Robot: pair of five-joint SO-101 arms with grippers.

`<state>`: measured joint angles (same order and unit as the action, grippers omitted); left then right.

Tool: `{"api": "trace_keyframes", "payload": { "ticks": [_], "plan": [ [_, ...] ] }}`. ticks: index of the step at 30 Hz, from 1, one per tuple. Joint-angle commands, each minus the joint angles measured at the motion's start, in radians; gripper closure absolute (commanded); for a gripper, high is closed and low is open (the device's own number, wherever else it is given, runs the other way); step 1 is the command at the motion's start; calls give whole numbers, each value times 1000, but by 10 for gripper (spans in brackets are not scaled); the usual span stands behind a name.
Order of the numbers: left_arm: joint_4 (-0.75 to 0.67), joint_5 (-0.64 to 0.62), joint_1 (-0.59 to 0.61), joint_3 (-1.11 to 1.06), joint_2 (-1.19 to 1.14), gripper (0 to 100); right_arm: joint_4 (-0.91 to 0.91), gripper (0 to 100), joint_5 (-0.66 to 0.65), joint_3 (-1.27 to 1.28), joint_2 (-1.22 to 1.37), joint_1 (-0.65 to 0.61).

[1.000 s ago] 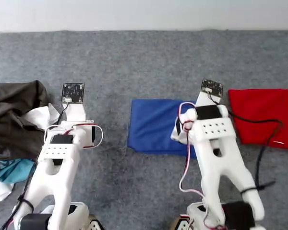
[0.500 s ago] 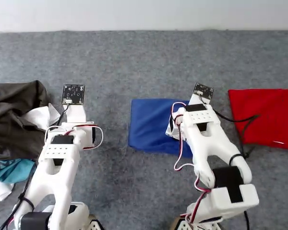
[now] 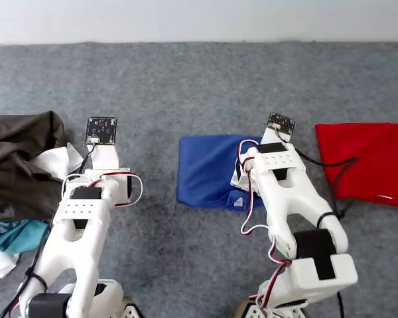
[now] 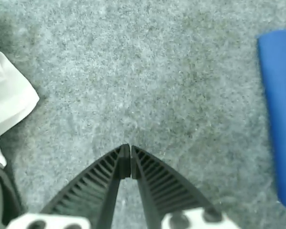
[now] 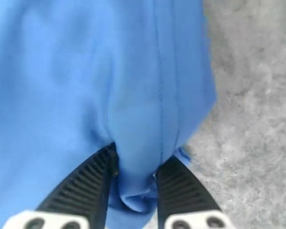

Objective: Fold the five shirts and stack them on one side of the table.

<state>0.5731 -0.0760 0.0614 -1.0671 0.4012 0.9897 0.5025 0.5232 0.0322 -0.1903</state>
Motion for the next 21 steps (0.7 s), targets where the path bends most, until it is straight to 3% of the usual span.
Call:
{"api": "trace_keyframes", "payload": {
  "ticks": [1, 8, 21],
  "plan": [
    [-14, -6, 3, 38, 0, 988, -13, 991, -91, -26, -150, 2],
    [-14, -6, 3, 38, 0, 988, -22, 991, -396, -26, -321, 68],
    [-14, -6, 3, 38, 0, 988, -15, 991, -718, -224, -344, 486]
  ]
}}
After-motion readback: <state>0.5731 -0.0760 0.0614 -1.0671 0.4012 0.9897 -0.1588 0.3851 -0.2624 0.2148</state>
